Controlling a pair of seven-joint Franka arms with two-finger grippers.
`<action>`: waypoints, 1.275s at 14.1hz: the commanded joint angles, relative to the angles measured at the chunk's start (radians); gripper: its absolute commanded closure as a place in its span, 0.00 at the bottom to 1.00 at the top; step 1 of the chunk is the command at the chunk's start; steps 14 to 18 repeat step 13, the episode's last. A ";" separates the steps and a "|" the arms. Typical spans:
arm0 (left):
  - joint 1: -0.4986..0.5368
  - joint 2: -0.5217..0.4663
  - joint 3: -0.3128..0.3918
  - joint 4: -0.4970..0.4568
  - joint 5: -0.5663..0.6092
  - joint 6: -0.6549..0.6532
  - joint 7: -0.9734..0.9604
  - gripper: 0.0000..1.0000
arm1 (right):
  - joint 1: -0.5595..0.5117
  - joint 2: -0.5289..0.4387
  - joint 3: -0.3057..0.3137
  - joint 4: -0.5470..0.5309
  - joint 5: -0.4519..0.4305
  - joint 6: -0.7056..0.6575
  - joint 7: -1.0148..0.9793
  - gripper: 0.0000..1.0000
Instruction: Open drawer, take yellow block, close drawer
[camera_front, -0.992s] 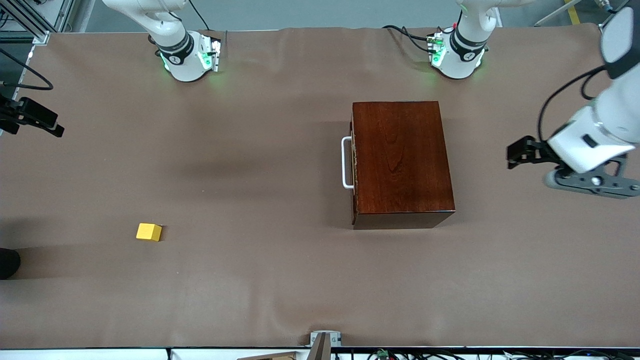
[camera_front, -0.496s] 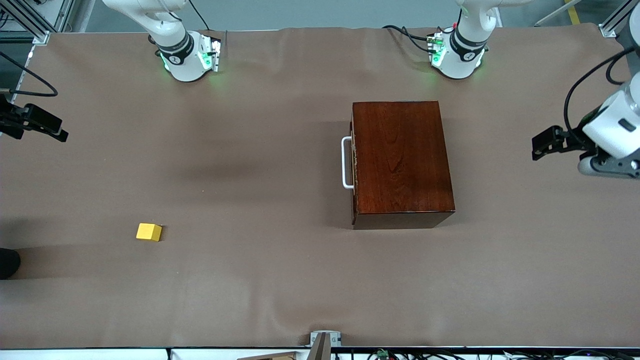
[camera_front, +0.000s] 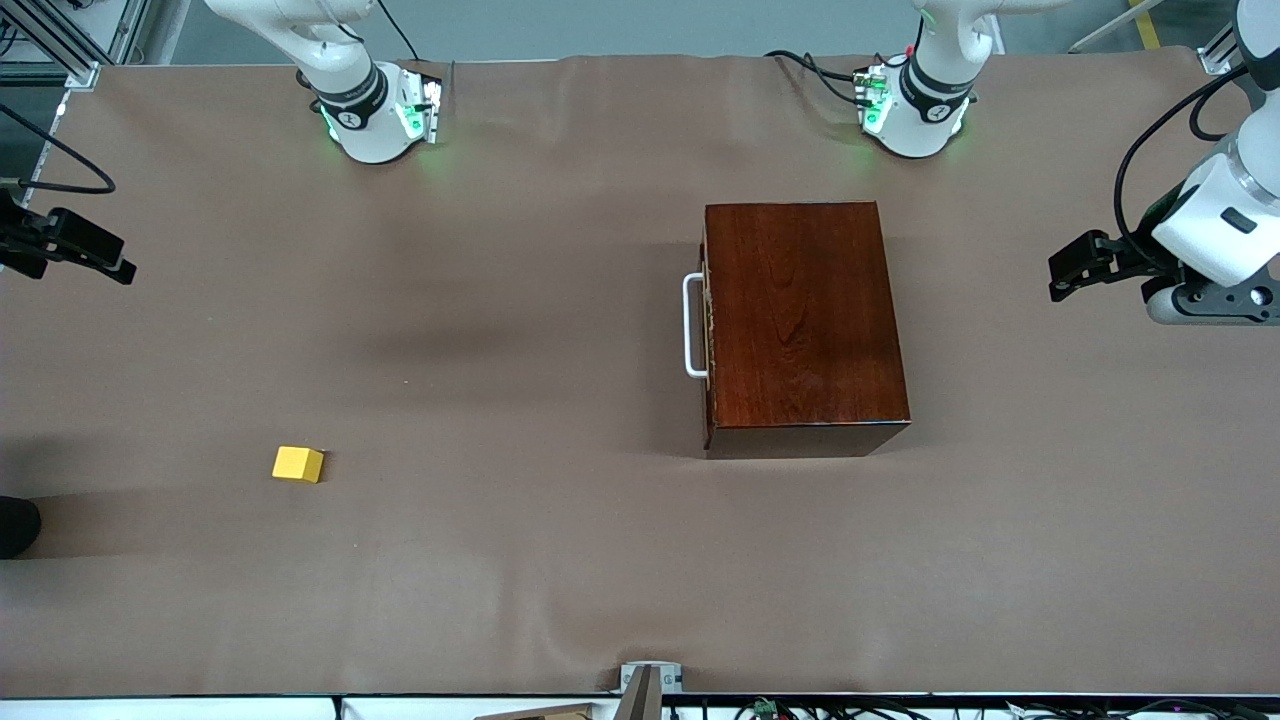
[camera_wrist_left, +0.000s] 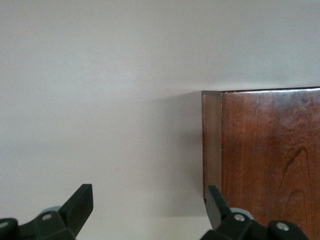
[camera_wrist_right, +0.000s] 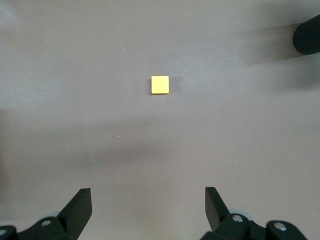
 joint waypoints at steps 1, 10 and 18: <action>0.002 -0.028 0.011 -0.027 -0.022 0.017 0.001 0.00 | 0.000 0.005 0.006 0.016 -0.010 -0.006 0.011 0.00; 0.002 -0.021 0.011 -0.024 -0.022 0.020 0.000 0.00 | 0.001 0.005 0.008 0.016 -0.008 -0.006 0.011 0.00; 0.002 -0.017 0.011 -0.023 -0.020 0.023 -0.002 0.00 | 0.016 0.007 0.009 0.012 -0.008 -0.002 0.013 0.00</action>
